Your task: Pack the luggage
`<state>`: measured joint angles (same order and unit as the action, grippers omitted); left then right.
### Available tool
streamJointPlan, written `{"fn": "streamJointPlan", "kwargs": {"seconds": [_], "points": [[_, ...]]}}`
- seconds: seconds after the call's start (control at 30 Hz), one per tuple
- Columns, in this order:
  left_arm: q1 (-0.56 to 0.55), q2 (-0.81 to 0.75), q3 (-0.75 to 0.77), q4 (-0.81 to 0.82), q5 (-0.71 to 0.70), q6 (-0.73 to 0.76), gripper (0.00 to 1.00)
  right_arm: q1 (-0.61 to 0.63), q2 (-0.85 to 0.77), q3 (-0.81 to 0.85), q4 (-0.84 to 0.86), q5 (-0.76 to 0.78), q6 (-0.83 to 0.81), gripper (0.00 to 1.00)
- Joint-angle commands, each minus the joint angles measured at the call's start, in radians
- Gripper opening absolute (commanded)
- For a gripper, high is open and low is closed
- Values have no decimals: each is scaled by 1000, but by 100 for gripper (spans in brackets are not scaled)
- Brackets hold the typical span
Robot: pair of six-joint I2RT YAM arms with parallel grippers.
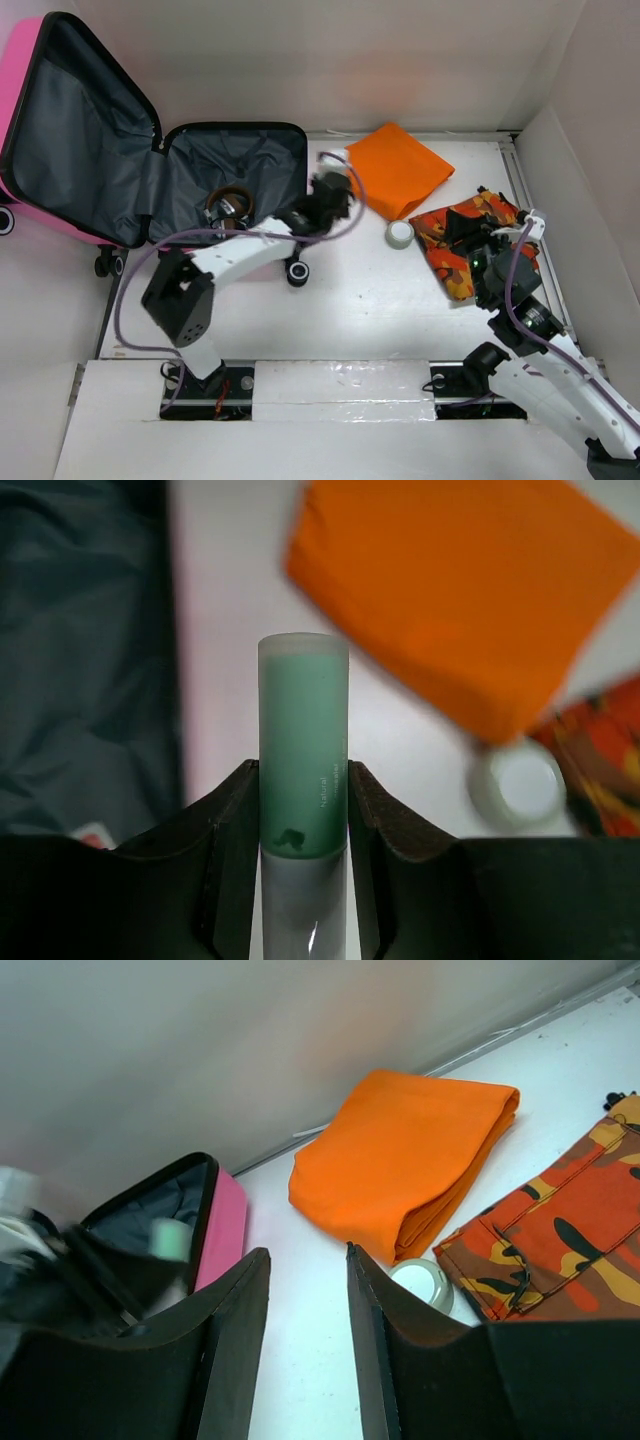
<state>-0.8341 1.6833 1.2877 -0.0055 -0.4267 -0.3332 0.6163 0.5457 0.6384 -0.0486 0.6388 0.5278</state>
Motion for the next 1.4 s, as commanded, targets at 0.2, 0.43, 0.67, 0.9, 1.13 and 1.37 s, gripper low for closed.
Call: {"fn": "streamJointPlan", "kwargs": {"seconds": [0.2,0.43,0.67,0.9,1.13,1.37], "points": [[367,-74,-122,24,-101,-251,45,-13,20,10,44,-45,-20,43],[331,9,-64,1,-23,-225,71,-13,30,10,53,-45,-29,43],[49,44,-10,96,132,-96,70,-13,20,10,53,-36,-29,43],[-82,342,269,15,288,-10,81,-13,31,10,53,-16,-29,66],[-148,463,438,-76,98,57,83,-13,42,10,53,-28,-29,79],[-54,351,227,-105,-78,-74,79,-13,71,10,53,-37,-29,72]]}}
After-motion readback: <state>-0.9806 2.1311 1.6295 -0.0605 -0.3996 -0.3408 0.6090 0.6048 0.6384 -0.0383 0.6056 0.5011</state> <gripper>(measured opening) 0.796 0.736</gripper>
